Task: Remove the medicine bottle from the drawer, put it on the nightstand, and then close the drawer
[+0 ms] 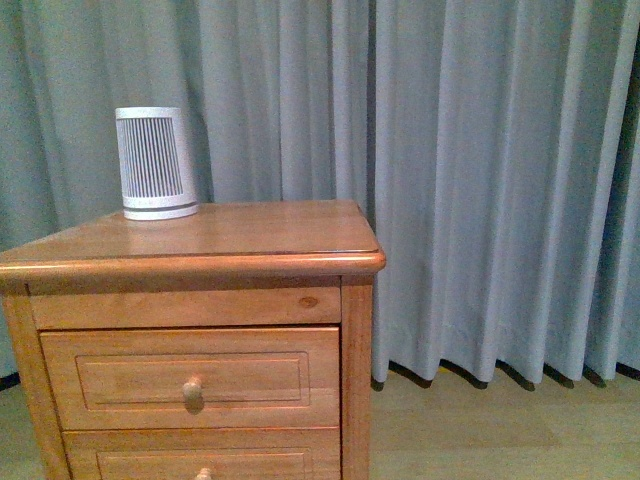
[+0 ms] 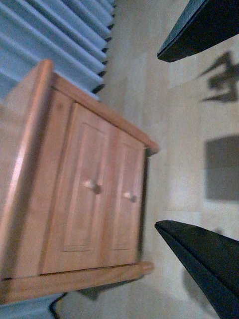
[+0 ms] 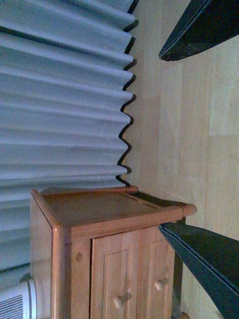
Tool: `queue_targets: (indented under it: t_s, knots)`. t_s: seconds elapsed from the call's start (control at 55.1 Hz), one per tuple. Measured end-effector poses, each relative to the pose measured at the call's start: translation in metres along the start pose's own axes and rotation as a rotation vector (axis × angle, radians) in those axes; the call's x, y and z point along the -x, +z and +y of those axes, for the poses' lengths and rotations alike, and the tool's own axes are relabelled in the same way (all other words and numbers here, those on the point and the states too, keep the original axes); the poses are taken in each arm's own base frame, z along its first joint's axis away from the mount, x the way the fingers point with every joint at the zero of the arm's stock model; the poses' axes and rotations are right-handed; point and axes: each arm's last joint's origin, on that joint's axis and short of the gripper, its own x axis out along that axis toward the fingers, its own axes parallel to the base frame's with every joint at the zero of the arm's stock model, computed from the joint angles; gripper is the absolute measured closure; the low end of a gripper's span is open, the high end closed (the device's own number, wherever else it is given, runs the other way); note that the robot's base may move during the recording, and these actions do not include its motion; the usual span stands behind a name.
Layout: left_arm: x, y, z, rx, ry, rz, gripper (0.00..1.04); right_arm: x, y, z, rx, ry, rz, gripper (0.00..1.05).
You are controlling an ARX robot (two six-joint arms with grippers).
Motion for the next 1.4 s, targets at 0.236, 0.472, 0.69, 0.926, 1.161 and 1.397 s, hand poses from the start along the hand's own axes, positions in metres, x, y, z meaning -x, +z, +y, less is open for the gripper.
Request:
queue_targets:
  t_s: [0.236, 0.472, 0.69, 0.926, 1.161, 1.397]
  knots:
    - [-0.096, 0.012, -0.008, -0.056, -0.097, -0.019, 0.06, 0.0, 0.0, 0.0, 0.0, 0.0, 0.0, 0.07]
    - [-0.193, -0.045, 0.002, -0.123, 0.004, 0.093, 0.06, 0.0, 0.0, 0.0, 0.0, 0.0, 0.0, 0.07]
    - [-0.254, -0.072, 0.007, -0.151, 0.038, 0.133, 0.06, 0.0, 0.0, 0.0, 0.0, 0.0, 0.0, 0.07]
    - [-0.293, -0.08, 0.013, -0.18, 0.073, 0.118, 0.06, 0.0, 0.0, 0.0, 0.0, 0.0, 0.0, 0.07]
    - [-0.31, -0.092, 0.027, -0.192, 0.099, 0.132, 0.06, 0.0, 0.0, 0.0, 0.0, -0.001, 0.0, 0.07]
    - [-0.322, -0.101, 0.042, -0.185, 0.141, 0.15, 0.06, 0.0, 0.0, 0.0, 0.0, -0.001, 0.0, 0.07]
